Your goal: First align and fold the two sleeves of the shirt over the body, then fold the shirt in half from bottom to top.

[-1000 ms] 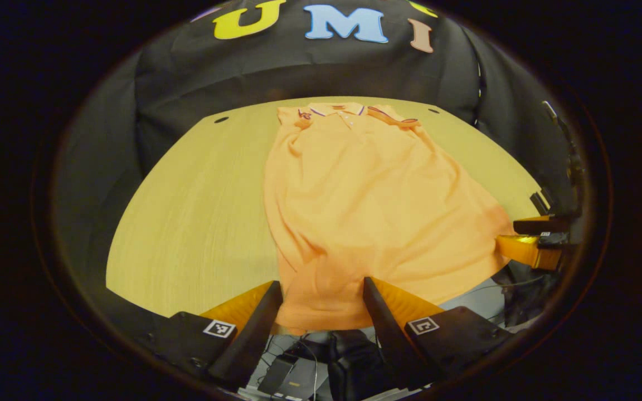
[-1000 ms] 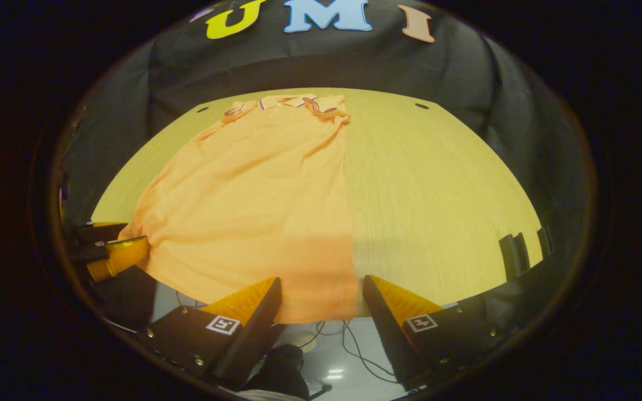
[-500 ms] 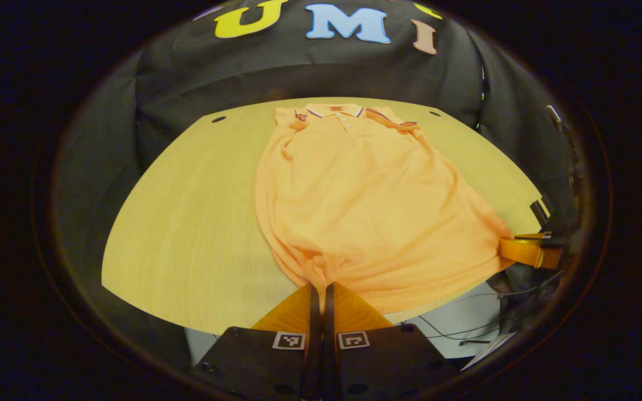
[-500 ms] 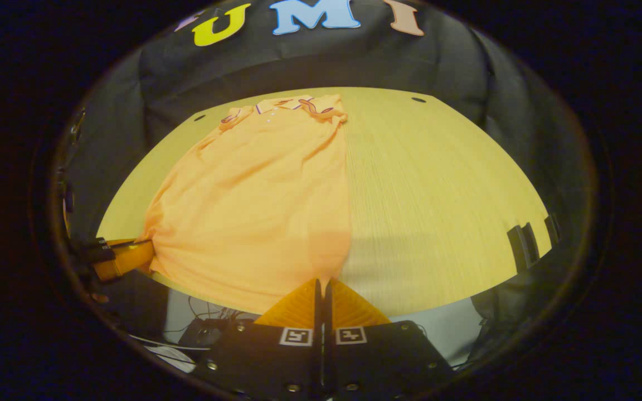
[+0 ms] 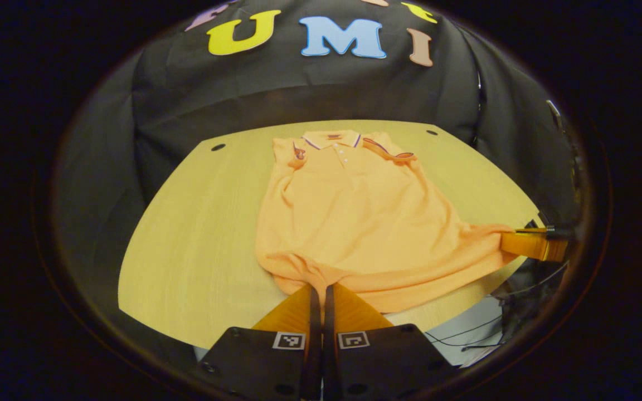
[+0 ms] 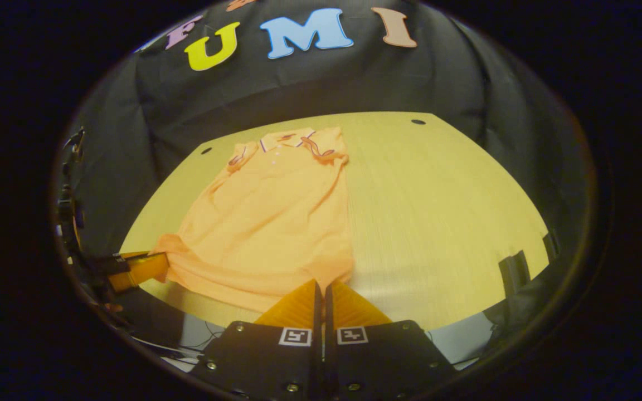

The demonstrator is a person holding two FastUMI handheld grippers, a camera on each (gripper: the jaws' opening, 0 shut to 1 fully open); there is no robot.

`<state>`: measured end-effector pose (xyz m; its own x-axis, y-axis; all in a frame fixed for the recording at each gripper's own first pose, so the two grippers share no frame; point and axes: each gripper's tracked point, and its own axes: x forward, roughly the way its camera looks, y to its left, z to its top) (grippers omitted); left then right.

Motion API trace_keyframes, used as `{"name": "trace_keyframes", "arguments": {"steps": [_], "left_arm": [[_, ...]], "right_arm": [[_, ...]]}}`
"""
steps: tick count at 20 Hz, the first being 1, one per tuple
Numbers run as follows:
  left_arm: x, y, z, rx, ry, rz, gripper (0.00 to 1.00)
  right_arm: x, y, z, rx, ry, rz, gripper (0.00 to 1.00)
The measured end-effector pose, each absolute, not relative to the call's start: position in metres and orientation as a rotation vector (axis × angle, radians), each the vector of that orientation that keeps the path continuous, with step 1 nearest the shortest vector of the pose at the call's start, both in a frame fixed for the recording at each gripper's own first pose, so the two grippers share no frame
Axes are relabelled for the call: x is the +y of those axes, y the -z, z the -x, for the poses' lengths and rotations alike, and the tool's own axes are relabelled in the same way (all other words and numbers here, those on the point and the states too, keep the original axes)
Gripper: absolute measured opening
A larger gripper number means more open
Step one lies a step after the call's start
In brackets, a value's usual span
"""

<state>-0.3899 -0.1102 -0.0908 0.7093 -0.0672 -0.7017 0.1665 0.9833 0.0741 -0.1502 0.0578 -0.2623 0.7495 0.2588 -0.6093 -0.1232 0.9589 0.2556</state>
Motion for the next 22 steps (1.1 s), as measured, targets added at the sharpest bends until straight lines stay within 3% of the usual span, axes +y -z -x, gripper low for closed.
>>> {"name": "trace_keyframes", "arguments": {"steps": [10, 22], "left_arm": [[-0.11, 0.037, 0.28, 0.68, 0.143, -0.062, 0.07], [-0.103, 0.037, 0.165, 0.672, 0.165, -0.053, 0.07]], "right_arm": [[0.062, 0.203, 0.055, 0.607, -0.179, -0.155, 0.02], [0.069, 0.179, -0.051, 0.591, -0.136, -0.127, 0.02]]}}
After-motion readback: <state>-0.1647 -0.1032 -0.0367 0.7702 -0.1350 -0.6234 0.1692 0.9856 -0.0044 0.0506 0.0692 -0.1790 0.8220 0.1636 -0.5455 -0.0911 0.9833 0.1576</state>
